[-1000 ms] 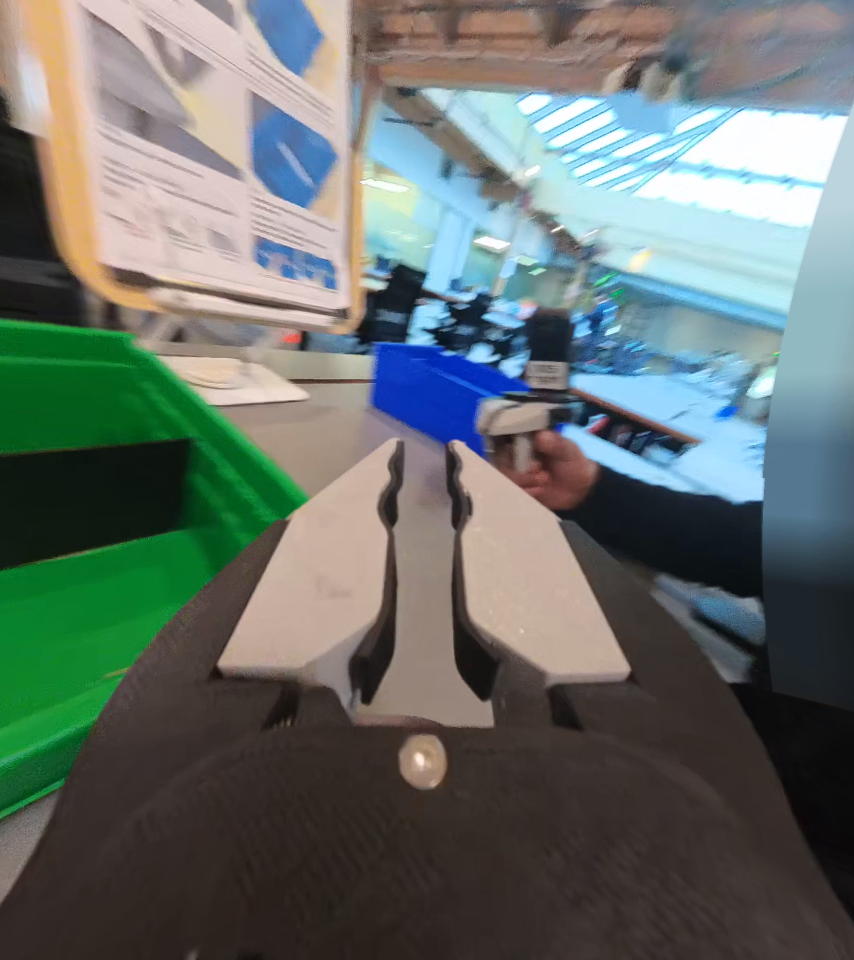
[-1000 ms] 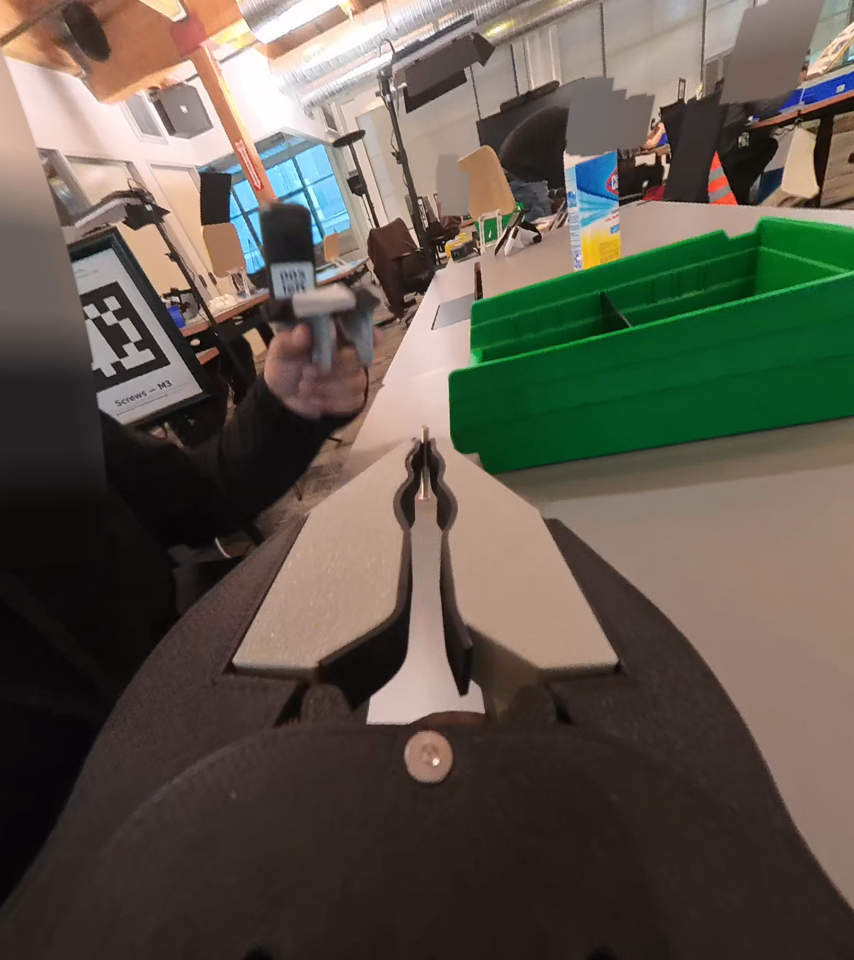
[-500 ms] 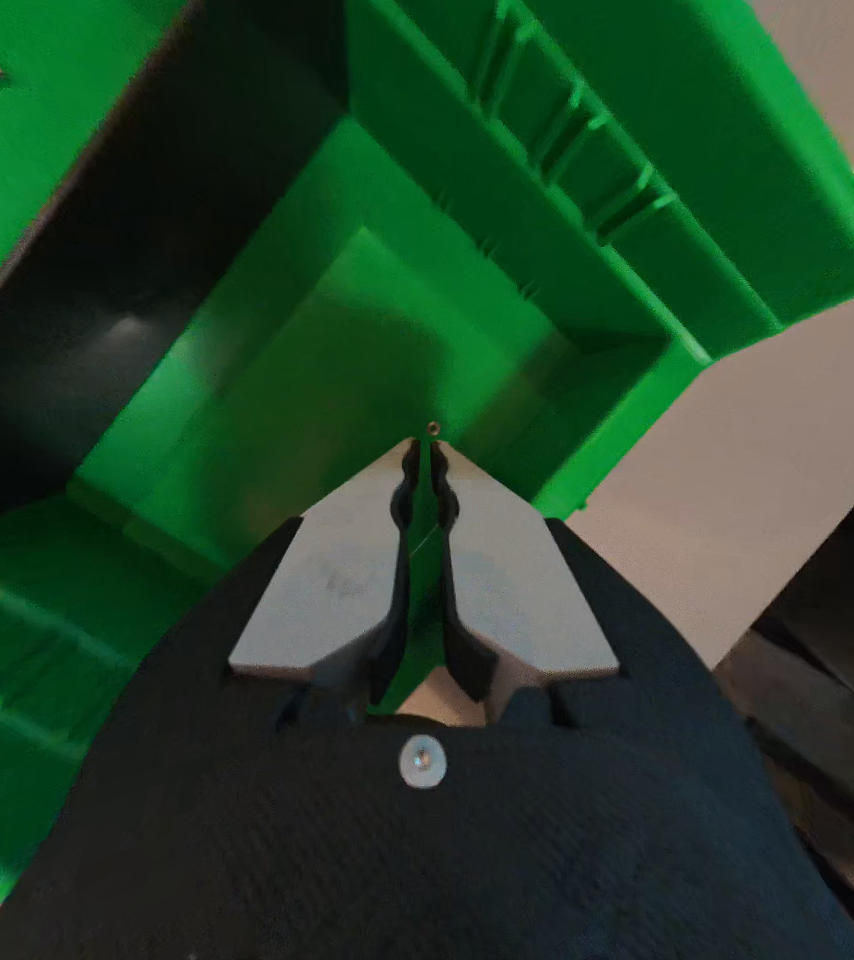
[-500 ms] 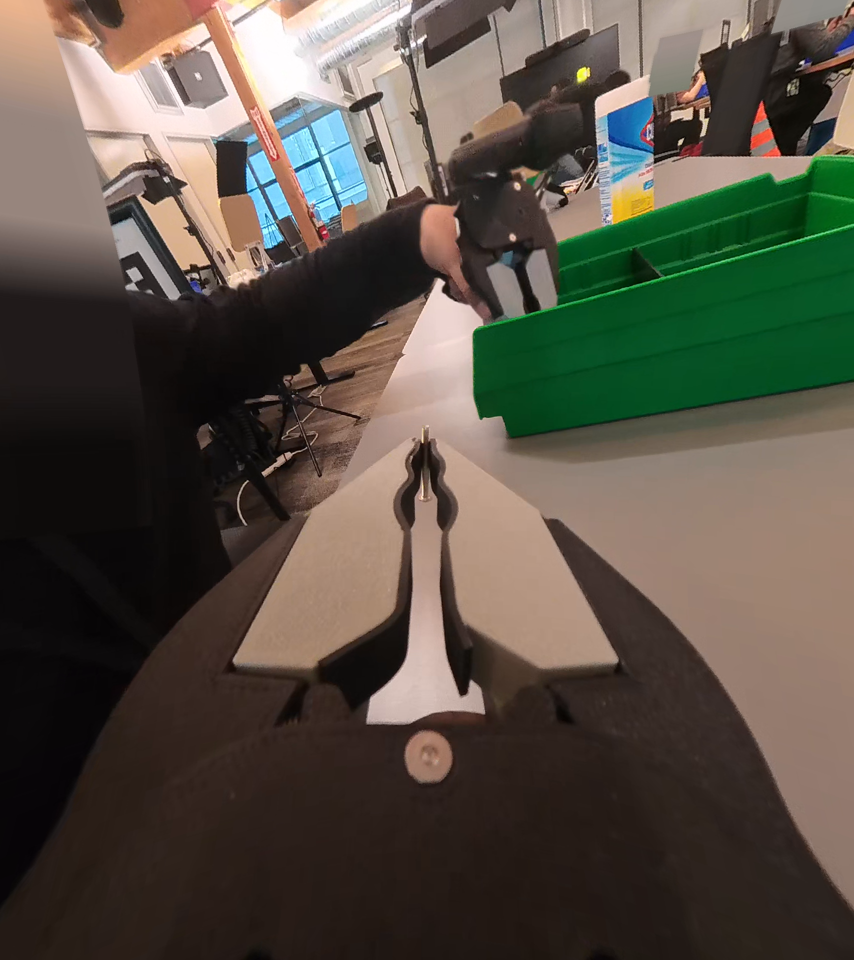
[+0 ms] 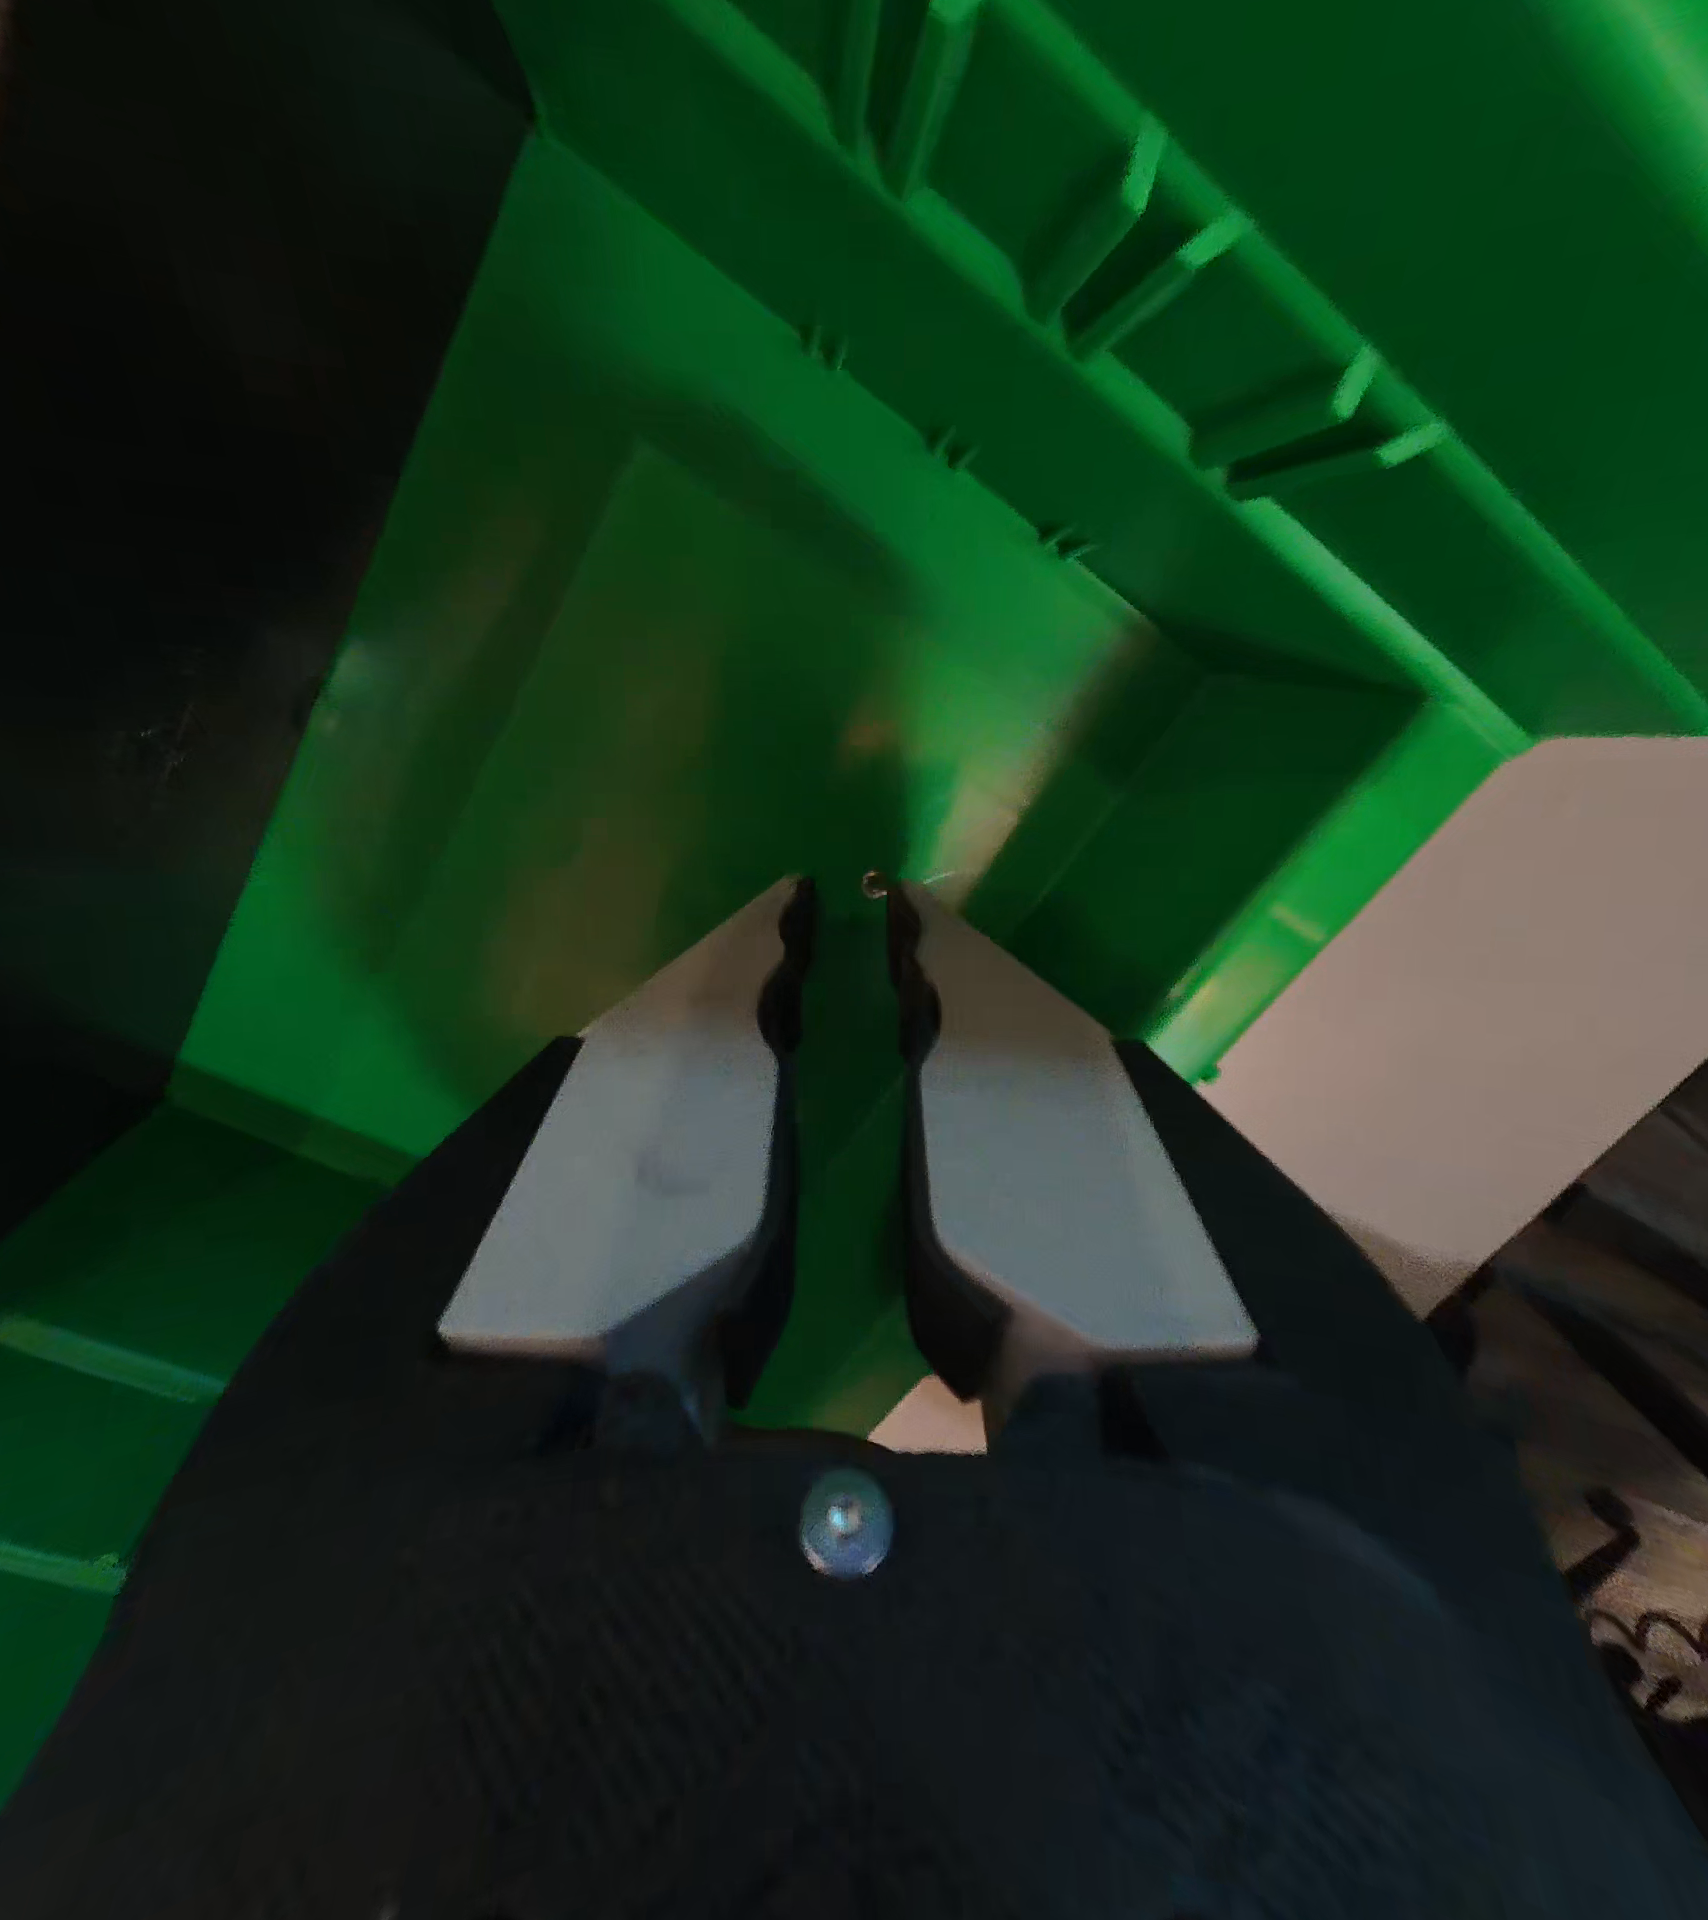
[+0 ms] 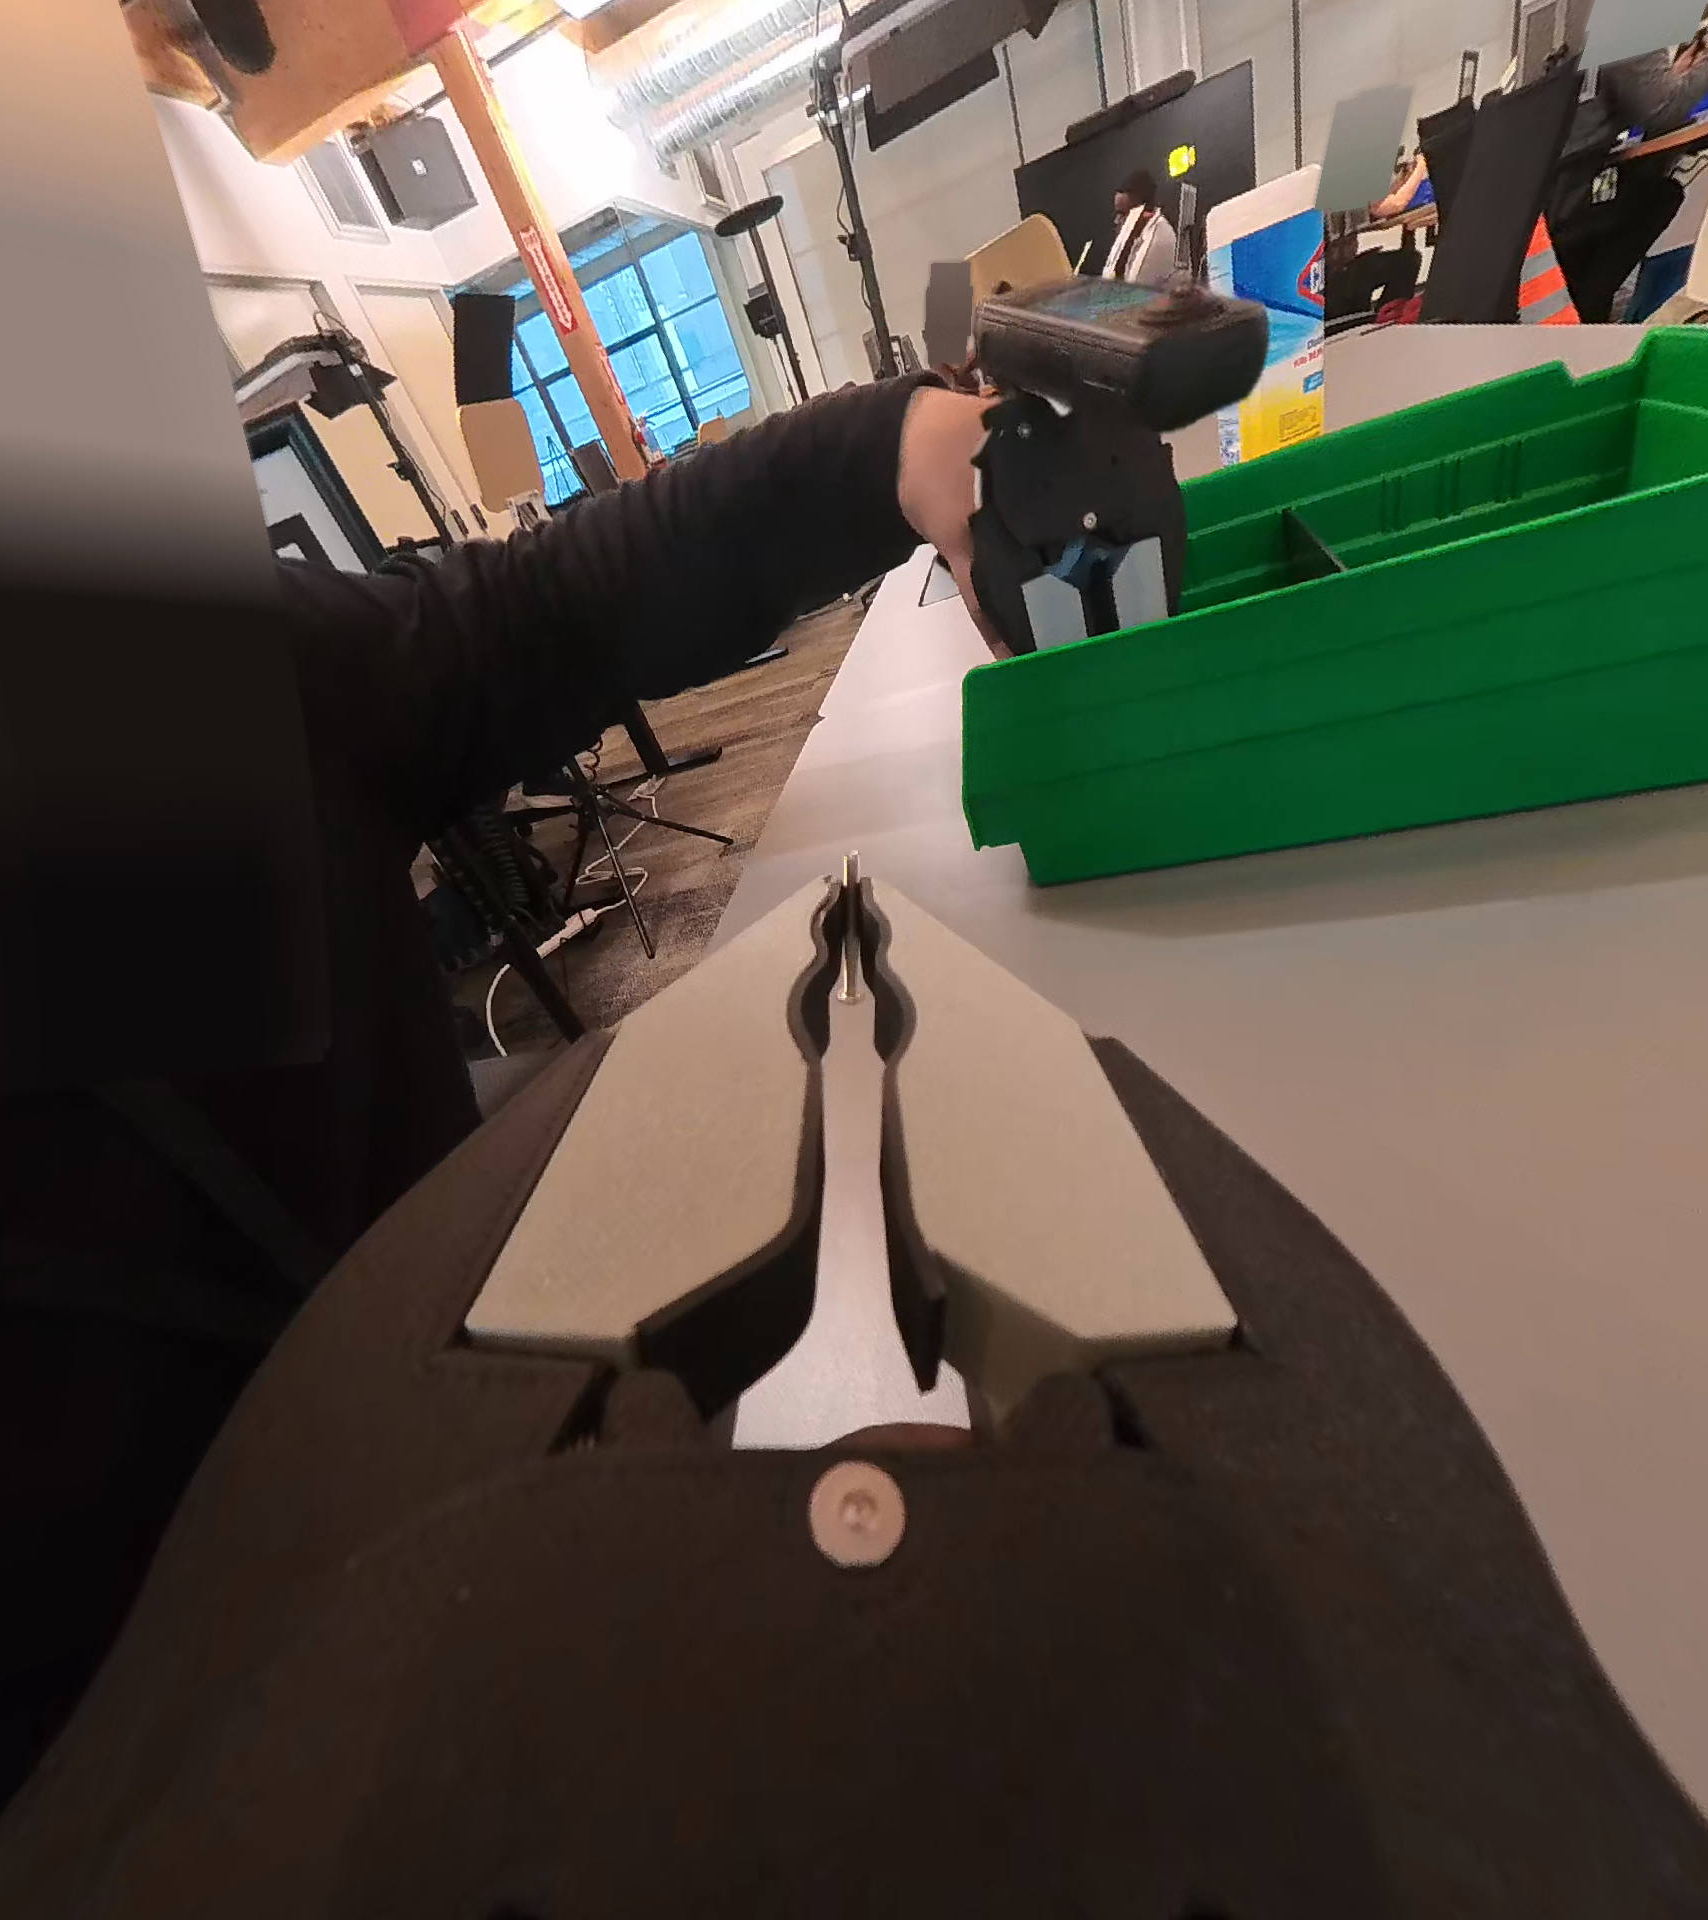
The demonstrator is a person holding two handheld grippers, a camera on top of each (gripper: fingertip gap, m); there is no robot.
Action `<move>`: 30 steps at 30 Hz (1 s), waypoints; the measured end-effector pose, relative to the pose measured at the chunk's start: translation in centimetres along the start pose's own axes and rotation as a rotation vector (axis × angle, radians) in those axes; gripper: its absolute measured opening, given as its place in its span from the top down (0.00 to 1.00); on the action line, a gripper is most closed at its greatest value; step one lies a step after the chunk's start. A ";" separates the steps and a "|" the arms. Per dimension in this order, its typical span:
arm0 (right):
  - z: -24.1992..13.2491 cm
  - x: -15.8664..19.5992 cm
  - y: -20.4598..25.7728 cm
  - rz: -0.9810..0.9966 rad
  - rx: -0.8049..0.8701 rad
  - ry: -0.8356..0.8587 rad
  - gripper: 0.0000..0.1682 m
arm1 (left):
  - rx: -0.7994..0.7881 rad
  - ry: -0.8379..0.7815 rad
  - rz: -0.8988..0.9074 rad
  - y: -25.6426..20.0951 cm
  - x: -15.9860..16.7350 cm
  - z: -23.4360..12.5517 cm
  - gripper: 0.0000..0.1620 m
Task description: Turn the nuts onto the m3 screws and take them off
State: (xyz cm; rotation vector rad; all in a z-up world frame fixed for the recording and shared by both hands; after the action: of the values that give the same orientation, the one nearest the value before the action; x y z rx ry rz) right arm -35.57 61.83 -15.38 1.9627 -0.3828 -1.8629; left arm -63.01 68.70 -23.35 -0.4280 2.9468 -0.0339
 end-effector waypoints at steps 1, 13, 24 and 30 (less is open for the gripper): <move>0.0 -0.1 0.1 0.001 -0.005 -0.003 1.00 | -0.004 0.013 0.004 0.1 0.0 0.1 0.91; -0.1 -0.3 0.4 -0.008 -0.015 -0.006 1.00 | -0.120 0.022 0.004 1.5 -0.2 0.3 0.90; -0.1 -0.3 0.5 -0.011 -0.014 -0.007 1.00 | -0.114 -0.036 0.030 1.6 -0.2 0.2 0.91; -0.2 -0.4 0.6 -0.010 -0.015 -0.009 1.00 | -0.101 -0.032 0.035 1.5 -0.1 0.2 0.90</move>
State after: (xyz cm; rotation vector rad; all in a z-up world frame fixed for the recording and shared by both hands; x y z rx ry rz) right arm -35.38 61.55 -14.75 1.9501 -0.3611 -1.8763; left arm -63.28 70.17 -23.64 -0.3863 2.9326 0.1251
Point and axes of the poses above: each gripper's, where its closed fingertips meet, z out along the fingers, x out of its underside, y = z × x across the jaws, the point moved 4 cm from there along -z, back along the fingers, and after that the axes turned 9 degrees about z, right-handed, at the moved point
